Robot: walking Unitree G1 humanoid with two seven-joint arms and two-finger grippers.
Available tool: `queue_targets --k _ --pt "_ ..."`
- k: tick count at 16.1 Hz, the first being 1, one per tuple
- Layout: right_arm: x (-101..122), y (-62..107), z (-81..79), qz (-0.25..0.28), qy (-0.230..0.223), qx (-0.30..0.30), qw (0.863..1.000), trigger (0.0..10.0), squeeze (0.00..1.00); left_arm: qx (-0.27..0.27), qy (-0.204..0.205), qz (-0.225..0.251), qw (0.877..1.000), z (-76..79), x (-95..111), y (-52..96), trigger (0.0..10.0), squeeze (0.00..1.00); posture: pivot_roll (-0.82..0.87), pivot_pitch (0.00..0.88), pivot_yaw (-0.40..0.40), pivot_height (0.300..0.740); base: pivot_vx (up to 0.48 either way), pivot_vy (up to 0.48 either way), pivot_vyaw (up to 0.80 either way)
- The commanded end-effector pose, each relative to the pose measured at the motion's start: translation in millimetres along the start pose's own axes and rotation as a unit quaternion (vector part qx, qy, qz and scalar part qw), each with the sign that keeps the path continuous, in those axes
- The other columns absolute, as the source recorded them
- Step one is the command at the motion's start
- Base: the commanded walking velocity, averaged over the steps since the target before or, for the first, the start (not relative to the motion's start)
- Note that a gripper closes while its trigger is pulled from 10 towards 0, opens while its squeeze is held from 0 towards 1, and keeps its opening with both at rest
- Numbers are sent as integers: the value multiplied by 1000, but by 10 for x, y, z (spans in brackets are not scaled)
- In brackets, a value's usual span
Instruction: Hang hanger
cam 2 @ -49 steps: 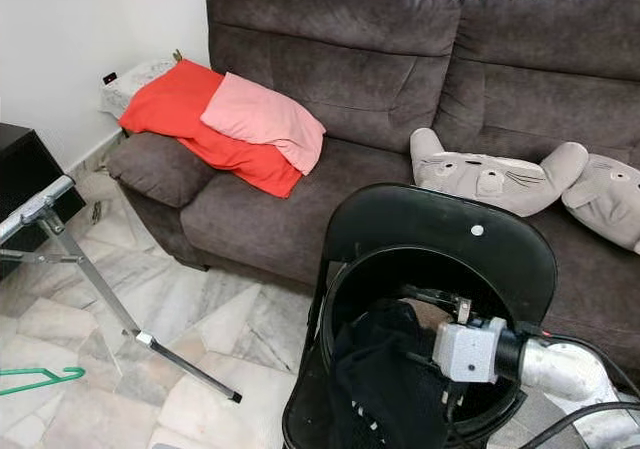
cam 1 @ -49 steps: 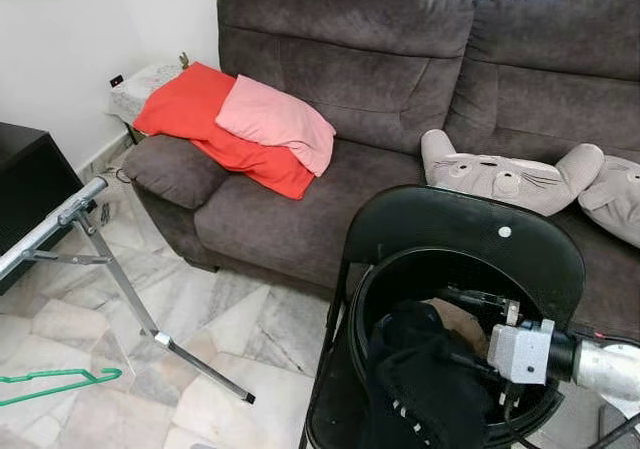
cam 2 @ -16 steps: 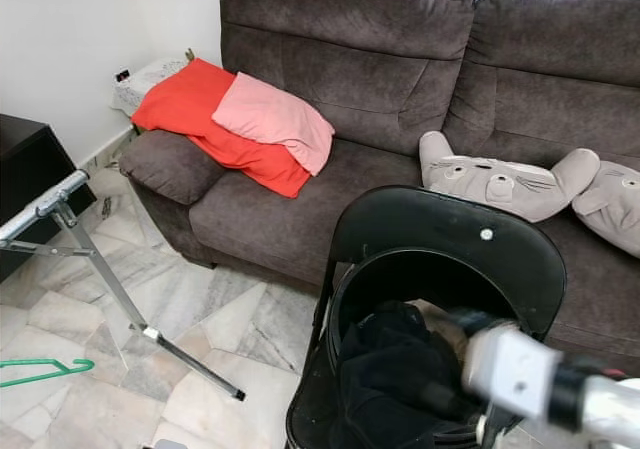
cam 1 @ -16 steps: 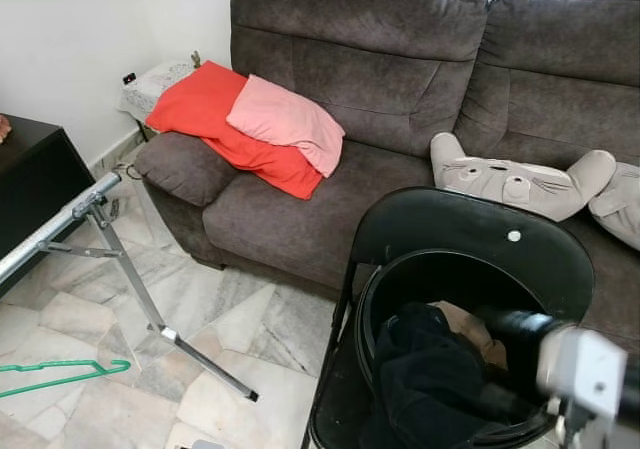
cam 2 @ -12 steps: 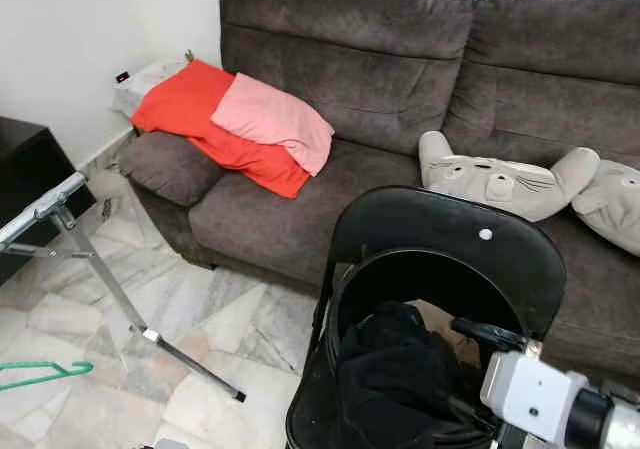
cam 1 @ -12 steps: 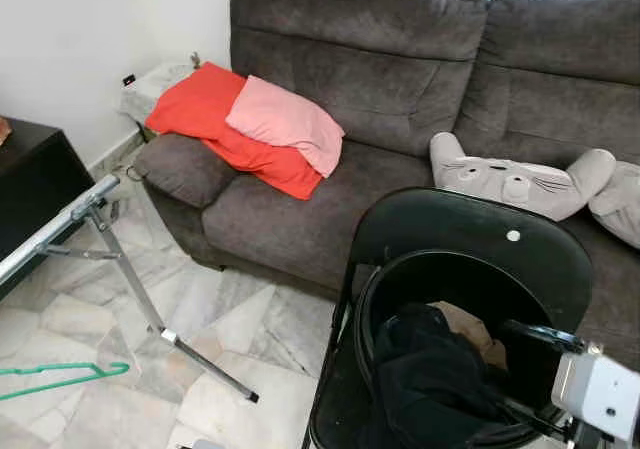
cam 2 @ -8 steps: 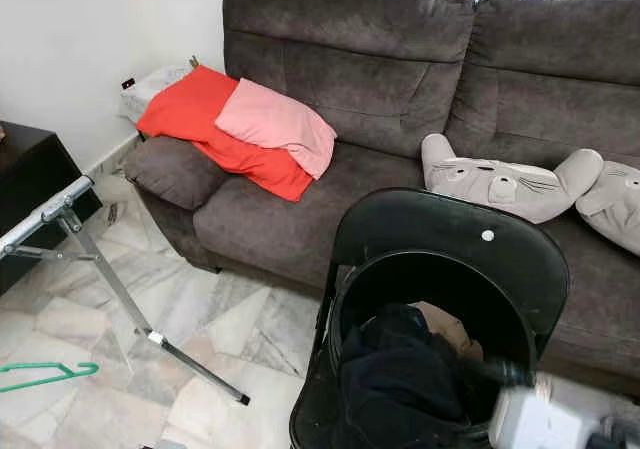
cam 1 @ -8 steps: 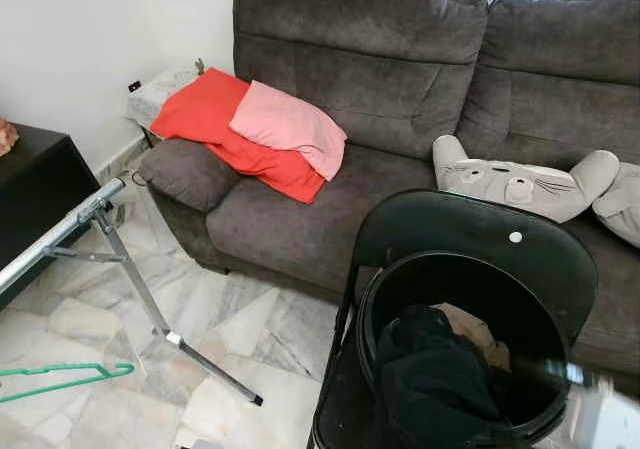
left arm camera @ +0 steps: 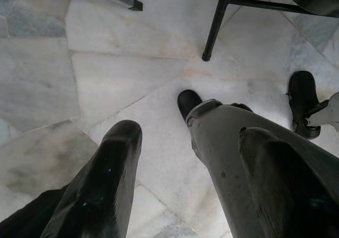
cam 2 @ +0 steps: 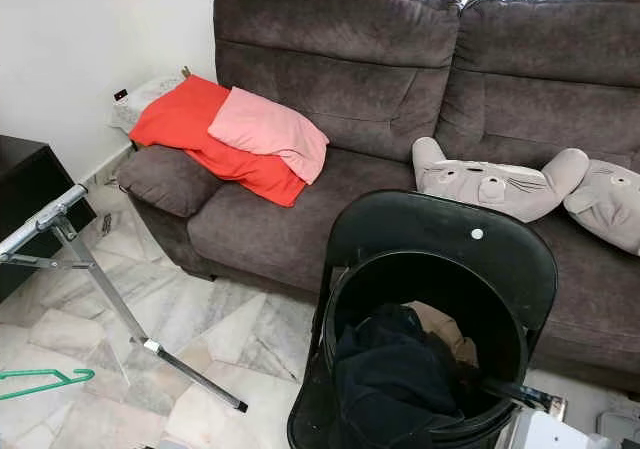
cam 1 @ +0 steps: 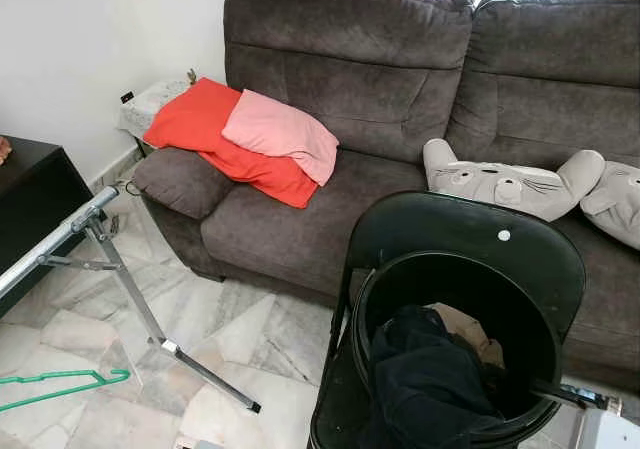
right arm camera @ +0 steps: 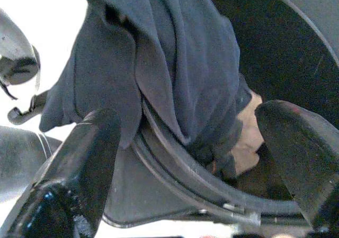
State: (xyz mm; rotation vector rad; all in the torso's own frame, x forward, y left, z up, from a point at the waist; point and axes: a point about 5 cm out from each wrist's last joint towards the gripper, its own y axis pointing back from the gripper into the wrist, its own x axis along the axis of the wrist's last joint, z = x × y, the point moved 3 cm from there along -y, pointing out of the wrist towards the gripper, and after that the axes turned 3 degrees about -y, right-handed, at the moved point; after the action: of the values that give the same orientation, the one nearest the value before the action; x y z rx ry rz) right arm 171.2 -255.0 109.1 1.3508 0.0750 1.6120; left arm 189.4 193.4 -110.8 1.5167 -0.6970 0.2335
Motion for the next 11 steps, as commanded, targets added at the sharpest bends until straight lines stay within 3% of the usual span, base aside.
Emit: queue_targets --k 1,5,11 --pt "-8 -23 -32 5 -1 12 1000 10000 0 0 0 -17 1000 -5 -99 18 10000 0 -135 61 50 740 0 0 0" --pt "-107 -140 -89 8 -15 28 999 10000 0 0 0 -18 1000 -2 -106 19 10000 0 -127 57 50 740 0 0 0" --pt "-264 -292 27 2 -13 1 1000 10000 0 2 1 -16 1000 -9 -100 19 10000 0 -115 69 51 740 0 0 0"
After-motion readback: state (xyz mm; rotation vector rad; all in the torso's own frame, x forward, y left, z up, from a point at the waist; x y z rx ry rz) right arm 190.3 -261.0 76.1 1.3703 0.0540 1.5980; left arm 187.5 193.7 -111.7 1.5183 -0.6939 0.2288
